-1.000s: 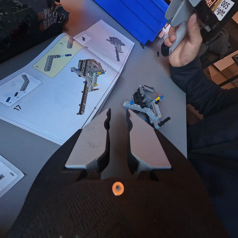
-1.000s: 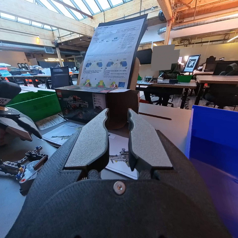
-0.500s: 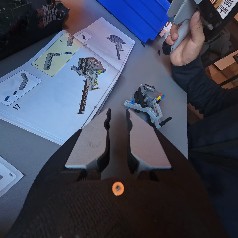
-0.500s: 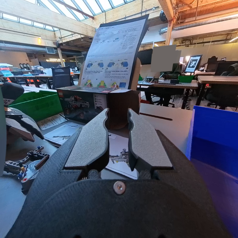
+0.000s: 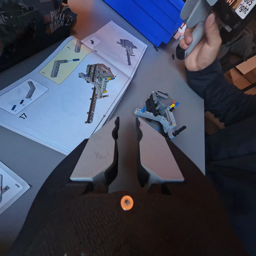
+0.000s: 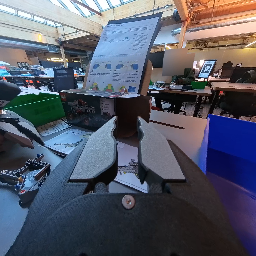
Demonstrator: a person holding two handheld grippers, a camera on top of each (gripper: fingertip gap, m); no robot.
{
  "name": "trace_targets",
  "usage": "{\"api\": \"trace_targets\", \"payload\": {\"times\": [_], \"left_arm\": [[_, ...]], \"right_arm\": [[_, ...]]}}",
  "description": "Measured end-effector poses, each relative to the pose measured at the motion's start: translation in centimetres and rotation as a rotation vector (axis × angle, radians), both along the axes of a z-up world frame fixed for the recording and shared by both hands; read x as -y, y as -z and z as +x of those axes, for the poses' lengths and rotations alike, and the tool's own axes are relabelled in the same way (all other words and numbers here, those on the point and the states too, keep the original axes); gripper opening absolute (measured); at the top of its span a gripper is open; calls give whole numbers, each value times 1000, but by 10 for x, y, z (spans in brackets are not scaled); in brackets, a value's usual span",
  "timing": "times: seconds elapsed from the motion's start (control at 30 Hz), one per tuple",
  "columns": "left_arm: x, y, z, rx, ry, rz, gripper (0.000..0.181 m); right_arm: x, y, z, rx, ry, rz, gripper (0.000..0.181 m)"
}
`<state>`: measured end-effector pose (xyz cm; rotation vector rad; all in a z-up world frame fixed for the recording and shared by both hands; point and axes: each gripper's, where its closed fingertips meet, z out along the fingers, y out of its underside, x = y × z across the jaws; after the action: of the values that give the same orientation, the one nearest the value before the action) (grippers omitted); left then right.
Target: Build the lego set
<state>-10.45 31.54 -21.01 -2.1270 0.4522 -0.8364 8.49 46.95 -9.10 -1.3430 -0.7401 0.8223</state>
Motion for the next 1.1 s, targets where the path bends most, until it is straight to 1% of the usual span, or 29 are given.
{"api": "trace_targets", "payload": {"times": [0.2,0.3,0.43,0.5,0.63,0.7,0.77,0.8,0.83,0.9,0.93,0.97,1.0,1.07,1.1], "left_arm": [[-1,-4,-2,-8,-16,21,21],[-5,-5,-5,-27,-42,42,22],[-8,-9,-8,-45,-76,74,25],[-8,-15,-9,-52,-91,102,26],[8,-50,-1,-9,-96,211,28],[30,-68,3,22,-66,251,30],[58,-96,-2,53,-40,320,29],[70,-109,-12,42,-56,354,28],[81,-120,-30,5,-100,381,28],[97,-137,-86,-116,-258,397,31],[105,-139,-119,-180,-346,364,35],[114,-135,-153,-239,-431,300,42],[124,-125,-186,-301,-508,214,50],[143,-103,-242,-427,-628,79,52],[151,-93,-261,-469,-665,34,50]], "right_arm": [[-1,1,0,7,7,13,23],[-3,8,-4,38,8,10,22],[-6,18,-10,91,10,2,25],[-8,23,-12,108,11,-10,27],[-10,32,-14,137,18,-20,27],[-9,35,-17,147,5,-21,28],[-7,36,-19,151,-8,-17,29],[-6,37,-20,158,-10,-14,29],[-5,38,-21,163,-13,-14,29],[-5,40,-23,170,-17,-14,29],[-5,41,-24,172,-20,-15,29],[-4,41,-25,174,-26,-15,29],[-3,41,-26,173,-36,-12,29],[-1,41,-27,169,-43,-5,30],[-1,43,-28,171,-43,-6,30]]}}
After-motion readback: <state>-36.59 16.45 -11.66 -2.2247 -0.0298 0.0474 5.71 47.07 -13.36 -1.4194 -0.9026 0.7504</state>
